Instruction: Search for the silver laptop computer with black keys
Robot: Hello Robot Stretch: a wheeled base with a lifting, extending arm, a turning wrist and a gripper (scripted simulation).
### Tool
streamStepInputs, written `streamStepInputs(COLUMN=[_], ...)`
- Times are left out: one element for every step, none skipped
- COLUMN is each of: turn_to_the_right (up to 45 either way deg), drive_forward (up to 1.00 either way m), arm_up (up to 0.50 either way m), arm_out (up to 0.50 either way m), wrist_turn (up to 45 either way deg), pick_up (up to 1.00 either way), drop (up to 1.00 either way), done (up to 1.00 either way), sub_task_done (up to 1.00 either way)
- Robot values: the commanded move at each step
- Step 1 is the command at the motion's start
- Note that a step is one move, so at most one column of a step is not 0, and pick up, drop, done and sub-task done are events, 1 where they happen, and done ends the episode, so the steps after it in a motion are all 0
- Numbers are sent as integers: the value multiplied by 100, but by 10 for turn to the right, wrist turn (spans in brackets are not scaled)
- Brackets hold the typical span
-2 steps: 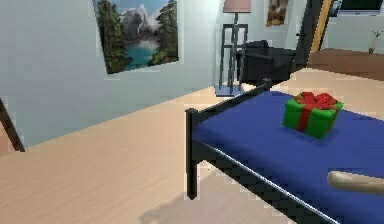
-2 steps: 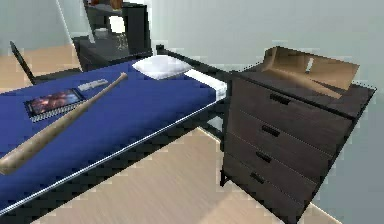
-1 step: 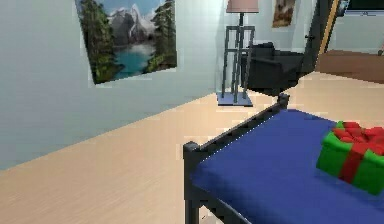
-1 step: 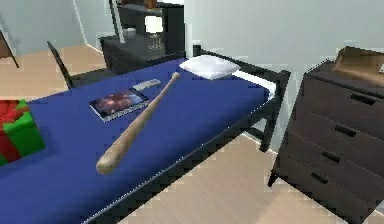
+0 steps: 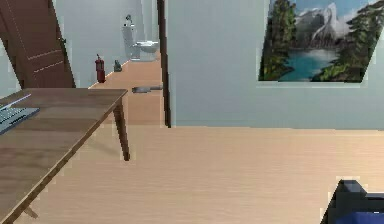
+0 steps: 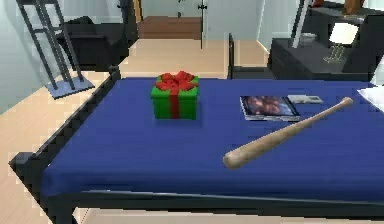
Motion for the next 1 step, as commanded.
streamStepInputs(turn_to_the_right=[0], drive_forward=[100], arm_up=[0], arm_out=[0], wrist_turn=[0], pick_up=[0], drop=[0], done=[0], sub_task_done=[0])
